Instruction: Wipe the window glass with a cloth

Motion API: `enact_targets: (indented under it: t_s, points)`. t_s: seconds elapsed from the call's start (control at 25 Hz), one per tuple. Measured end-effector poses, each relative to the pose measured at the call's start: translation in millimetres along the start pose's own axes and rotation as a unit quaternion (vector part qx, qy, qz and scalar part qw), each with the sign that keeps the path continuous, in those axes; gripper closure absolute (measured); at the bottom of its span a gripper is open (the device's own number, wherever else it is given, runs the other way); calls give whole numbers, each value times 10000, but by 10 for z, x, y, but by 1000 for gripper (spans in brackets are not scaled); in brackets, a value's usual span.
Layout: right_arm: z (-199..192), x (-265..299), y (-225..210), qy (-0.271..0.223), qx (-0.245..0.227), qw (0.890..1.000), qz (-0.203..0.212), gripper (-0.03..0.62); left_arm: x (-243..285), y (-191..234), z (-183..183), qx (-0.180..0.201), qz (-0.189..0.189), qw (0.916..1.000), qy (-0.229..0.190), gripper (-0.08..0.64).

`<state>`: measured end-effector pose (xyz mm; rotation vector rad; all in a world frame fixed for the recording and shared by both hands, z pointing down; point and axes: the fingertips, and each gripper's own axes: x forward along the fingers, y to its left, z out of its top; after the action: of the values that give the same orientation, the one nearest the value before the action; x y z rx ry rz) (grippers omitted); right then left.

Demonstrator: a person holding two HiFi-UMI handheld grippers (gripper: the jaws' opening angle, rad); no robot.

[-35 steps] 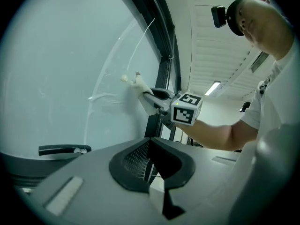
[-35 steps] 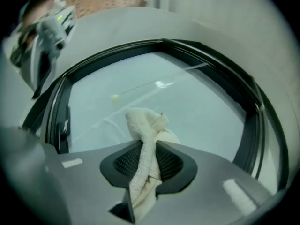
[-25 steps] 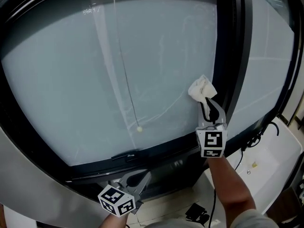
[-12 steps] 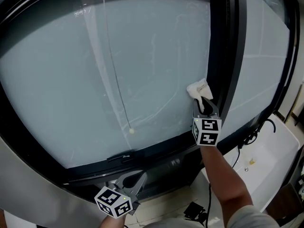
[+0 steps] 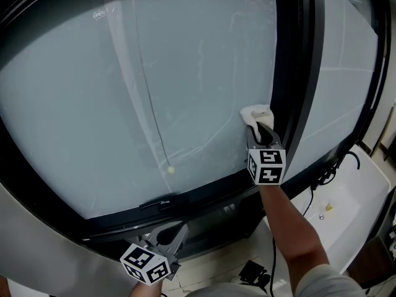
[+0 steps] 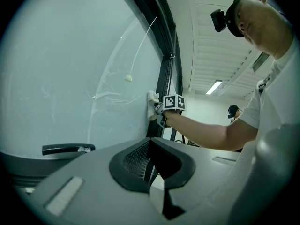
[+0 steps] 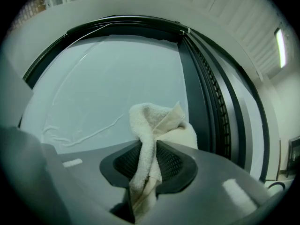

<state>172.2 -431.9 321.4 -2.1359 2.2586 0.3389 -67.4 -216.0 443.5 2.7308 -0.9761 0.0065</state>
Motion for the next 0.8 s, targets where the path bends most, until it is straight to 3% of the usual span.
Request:
enact_targets:
  t_s: [0.28, 0.8]
  points:
    - [7, 3, 94, 106, 224, 9994, 231, 505, 32, 8, -41, -41, -48, 10000, 50, 543]
    - [37, -34, 353, 85, 106, 9994, 304, 505, -9, 55, -70, -83, -117, 9999, 70, 543]
